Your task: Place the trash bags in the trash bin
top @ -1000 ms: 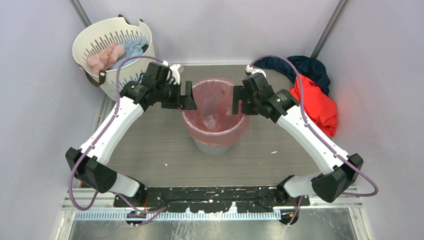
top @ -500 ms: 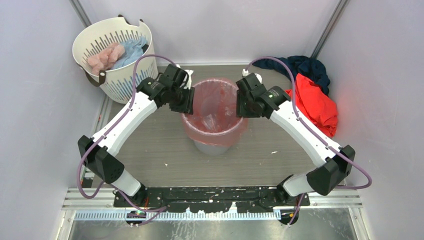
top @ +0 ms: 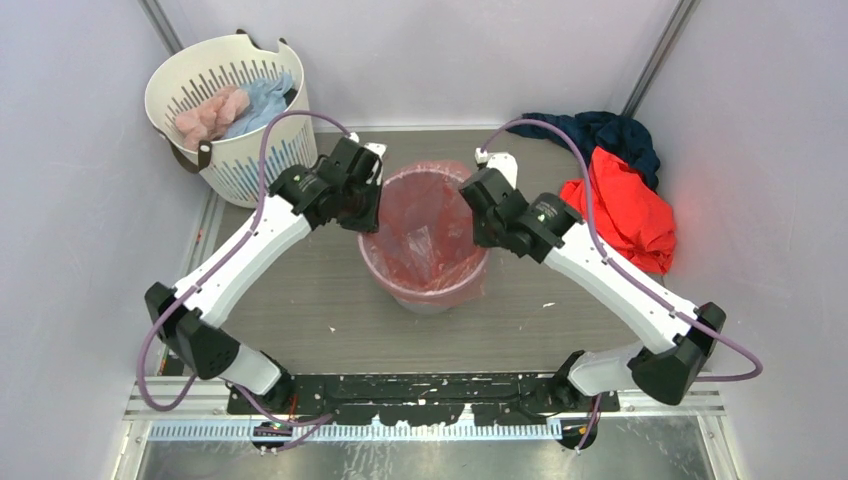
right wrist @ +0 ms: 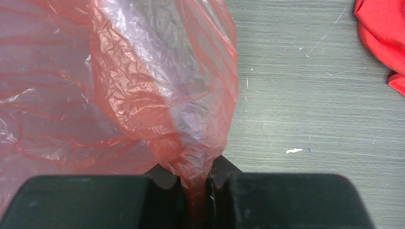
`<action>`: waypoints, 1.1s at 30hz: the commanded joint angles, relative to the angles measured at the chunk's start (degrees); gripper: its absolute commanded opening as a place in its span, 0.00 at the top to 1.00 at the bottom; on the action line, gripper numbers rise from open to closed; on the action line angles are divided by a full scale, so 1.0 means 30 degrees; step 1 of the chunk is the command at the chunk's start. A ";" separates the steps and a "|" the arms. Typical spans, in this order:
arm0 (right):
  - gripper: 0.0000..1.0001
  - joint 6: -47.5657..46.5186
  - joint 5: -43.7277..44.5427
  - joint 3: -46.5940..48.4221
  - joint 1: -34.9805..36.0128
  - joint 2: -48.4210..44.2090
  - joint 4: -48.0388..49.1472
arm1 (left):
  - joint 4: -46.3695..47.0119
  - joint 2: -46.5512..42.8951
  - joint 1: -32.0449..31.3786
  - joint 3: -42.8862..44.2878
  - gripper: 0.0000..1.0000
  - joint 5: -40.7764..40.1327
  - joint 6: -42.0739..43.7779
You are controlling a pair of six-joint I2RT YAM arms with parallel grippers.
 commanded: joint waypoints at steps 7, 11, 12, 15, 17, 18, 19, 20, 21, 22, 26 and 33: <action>0.99 -0.0007 0.7430 -0.4464 0.5926 -0.2677 0.5740 | 0.5364 -0.5937 -0.4369 -0.3734 1.00 -0.3484 0.0313; 0.99 -0.0738 1.0539 -0.6158 0.7710 -0.4162 0.8349 | 0.7643 -0.8577 -0.6201 -0.5789 1.00 -0.5358 0.1387; 0.99 -0.1095 1.1212 -0.6548 0.8159 -0.4487 0.9105 | 0.8208 -0.9131 -0.6624 -0.6216 1.00 -0.5732 0.1779; 0.99 -0.2375 1.3396 -0.7413 0.9462 -0.5023 1.1288 | 0.9535 -1.0588 -0.7854 -0.7143 1.00 -0.6707 0.2598; 0.99 -0.3682 1.4839 -0.7911 1.0453 -0.5163 1.2995 | 1.0540 -1.1374 -0.8806 -0.7722 1.00 -0.7245 0.3325; 0.99 -0.4466 1.5481 -0.8199 1.1099 -0.5154 1.4102 | 1.1060 -1.1696 -0.9205 -0.8007 1.00 -0.7443 0.3695; 0.99 -0.5442 1.6243 -0.8535 1.1545 -0.5102 1.5288 | 1.1686 -1.1927 -0.9559 -0.8255 1.00 -0.7523 0.4155; 0.99 -0.6583 1.6917 -0.8925 1.2088 -0.5037 1.6839 | 1.2247 -1.2139 -0.9944 -0.8531 1.00 -0.7669 0.4582; 0.99 -0.7871 1.7488 -0.9314 1.2540 -0.4930 1.8384 | 1.2775 -1.2308 -1.0347 -0.8804 1.00 -0.7837 0.5068; 0.99 -0.9332 1.8145 -0.9751 1.3029 -0.4730 2.0394 | 1.3299 -1.2465 -1.0705 -0.9123 1.00 -0.7990 0.5542; 0.99 -1.5756 1.9965 -1.1479 1.4374 -0.3710 2.8856 | 1.5476 -1.3205 -1.2161 -1.0413 1.00 -0.9127 0.7222; 0.99 -2.5000 2.0871 -1.3787 1.5464 -0.2608 4.2381 | 1.7221 -1.4496 -1.3199 -1.1912 1.00 -1.0612 0.8982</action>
